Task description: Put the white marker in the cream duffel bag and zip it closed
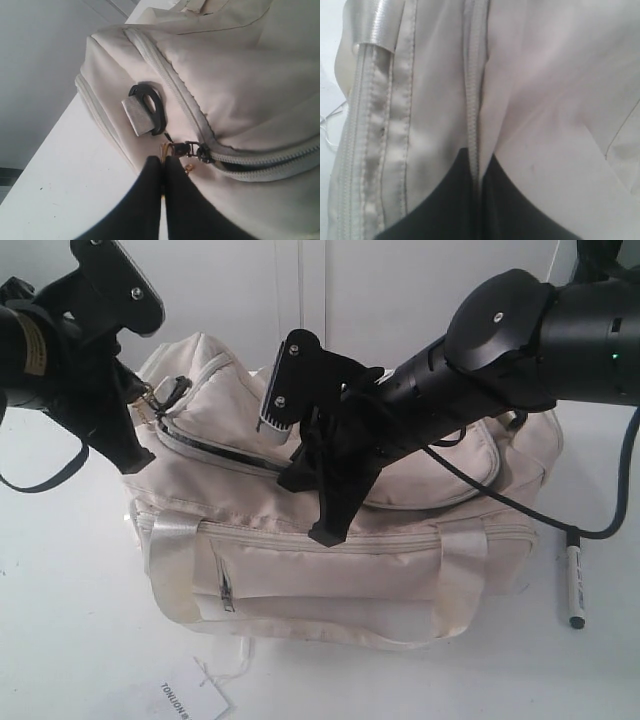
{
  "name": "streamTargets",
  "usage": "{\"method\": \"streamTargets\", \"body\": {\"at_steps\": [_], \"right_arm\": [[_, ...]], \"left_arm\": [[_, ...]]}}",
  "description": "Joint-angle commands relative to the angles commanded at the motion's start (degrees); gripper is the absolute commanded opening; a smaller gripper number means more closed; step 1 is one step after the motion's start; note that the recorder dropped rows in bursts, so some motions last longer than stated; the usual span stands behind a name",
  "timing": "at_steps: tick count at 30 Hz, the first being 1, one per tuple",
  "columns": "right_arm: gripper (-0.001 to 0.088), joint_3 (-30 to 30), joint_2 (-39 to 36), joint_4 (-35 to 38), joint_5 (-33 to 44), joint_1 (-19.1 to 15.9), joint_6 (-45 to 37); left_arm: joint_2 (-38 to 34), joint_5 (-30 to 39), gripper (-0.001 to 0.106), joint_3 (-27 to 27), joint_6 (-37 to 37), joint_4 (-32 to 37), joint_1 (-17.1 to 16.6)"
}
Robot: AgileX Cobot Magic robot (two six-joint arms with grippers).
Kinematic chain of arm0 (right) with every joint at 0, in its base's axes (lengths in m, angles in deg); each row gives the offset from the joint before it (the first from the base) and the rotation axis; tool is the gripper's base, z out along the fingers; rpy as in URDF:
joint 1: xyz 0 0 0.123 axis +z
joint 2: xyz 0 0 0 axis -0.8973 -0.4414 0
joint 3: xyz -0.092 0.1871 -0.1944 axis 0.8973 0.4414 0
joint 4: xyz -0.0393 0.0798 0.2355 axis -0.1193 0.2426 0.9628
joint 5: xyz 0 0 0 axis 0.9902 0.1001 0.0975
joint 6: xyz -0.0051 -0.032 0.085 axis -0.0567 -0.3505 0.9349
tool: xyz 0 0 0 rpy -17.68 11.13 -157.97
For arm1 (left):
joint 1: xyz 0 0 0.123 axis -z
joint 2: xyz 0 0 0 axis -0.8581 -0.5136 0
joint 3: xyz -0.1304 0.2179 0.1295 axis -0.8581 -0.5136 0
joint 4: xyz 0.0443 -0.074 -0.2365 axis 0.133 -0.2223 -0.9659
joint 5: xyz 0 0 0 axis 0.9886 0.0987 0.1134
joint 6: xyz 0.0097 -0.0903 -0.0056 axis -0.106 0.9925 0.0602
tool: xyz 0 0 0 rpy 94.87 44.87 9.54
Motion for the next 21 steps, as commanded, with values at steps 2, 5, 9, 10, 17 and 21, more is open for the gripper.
{"method": "streamTargets", "body": {"at_steps": [2, 5, 9, 10, 17, 21], "right_arm": [[0.0000, 0.0, 0.0, 0.0, 0.6, 0.0, 0.0], [0.0000, 0.0, 0.0, 0.0, 1.1, 0.0, 0.0], [0.0000, 0.0, 0.0, 0.0, 1.1, 0.0, 0.0], [0.0000, 0.0, 0.0, 0.0, 1.1, 0.0, 0.0], [0.0000, 0.0, 0.0, 0.0, 1.4, 0.0, 0.0], [0.0000, 0.0, 0.0, 0.0, 1.4, 0.0, 0.0]], "left_arm": [[-1.2, 0.0, 0.000, 0.0, 0.0, 0.0, 0.0], [-2.8, -0.6, 0.000, 0.0, 0.0, 1.0, 0.0], [-4.0, -0.7, 0.000, 0.0, 0.0, 2.9, 0.0], [-3.9, -0.7, 0.000, 0.0, 0.0, 3.2, 0.0], [-4.6, -1.2, 0.000, 0.0, 1.2, 6.1, 0.0], [-5.9, -2.3, 0.000, 0.0, 3.1, 6.2, 0.0]]}}
